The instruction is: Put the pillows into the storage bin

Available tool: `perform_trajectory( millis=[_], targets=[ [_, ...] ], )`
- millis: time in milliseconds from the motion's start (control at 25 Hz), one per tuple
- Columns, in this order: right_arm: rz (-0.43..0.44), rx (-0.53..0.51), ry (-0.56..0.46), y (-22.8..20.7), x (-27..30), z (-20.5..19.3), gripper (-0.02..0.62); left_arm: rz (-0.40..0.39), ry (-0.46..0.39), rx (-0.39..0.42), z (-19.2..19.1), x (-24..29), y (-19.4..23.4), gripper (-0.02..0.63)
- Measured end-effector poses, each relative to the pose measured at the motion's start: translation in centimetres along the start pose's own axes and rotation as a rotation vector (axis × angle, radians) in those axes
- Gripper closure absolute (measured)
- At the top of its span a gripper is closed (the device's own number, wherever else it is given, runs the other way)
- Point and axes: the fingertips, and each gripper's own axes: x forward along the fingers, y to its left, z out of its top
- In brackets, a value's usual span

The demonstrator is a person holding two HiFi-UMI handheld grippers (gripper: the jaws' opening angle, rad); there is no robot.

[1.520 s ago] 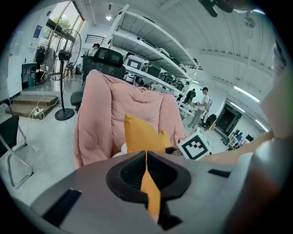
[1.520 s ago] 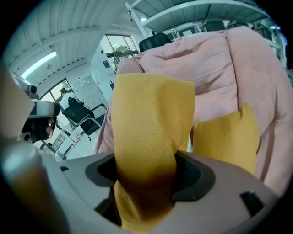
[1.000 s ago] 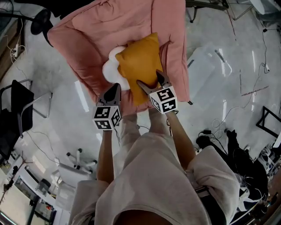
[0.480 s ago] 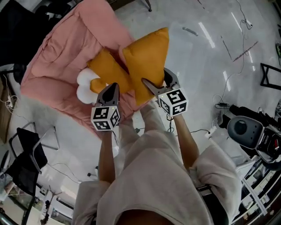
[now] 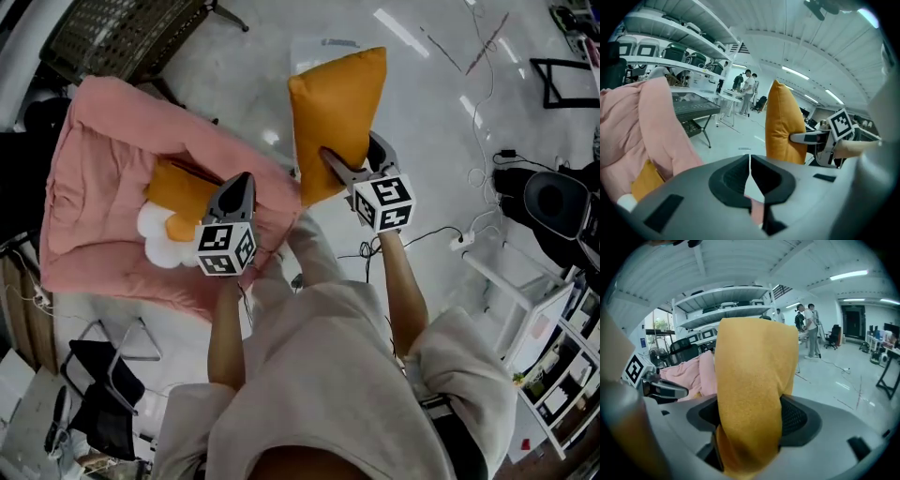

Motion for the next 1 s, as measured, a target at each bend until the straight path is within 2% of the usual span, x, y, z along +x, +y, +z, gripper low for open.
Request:
perform_trajectory(
  millis=[120,280,560,640,720,840,1000],
  targets=[
    [-0.078,0.054,0.042,-5.6,-0.1,-3.0,0.236,-0.039,0.03,0.028,0.2,2.5,-2.6,0.588],
    [-0.148,0.104,0.113,-11.0,1.5,-7.8,0.233,-0.063,0.071,0.051,-0.3,5.0,-4.0,0.588],
    [-0.17,0.204,0.239,-15.9,6.7,-14.9,0.21,-0.065,0.108,0.064,-1.0,7.2,-4.4,0.588],
    [-0.178,0.234,0.239,-16.9,8.3,-16.0,0.153,-0.062,0.112,0.063,-1.2,7.4,-4.3,0.588],
    [-0.201,0.251,0.236,-17.8,9.6,-16.6,0.068,-0.055,0.115,0.058,-1.5,7.4,-3.9,0.589],
    [-0.173,0.223,0.219,-17.2,10.3,-15.2,0.064,-0.042,0.117,0.044,-1.8,7.1,-3.5,0.588],
    [-0.105,0.165,0.158,-13.9,9.7,-12.4,0.064,-0.027,0.103,0.029,-1.7,6.7,-3.3,0.588]
  ],
)
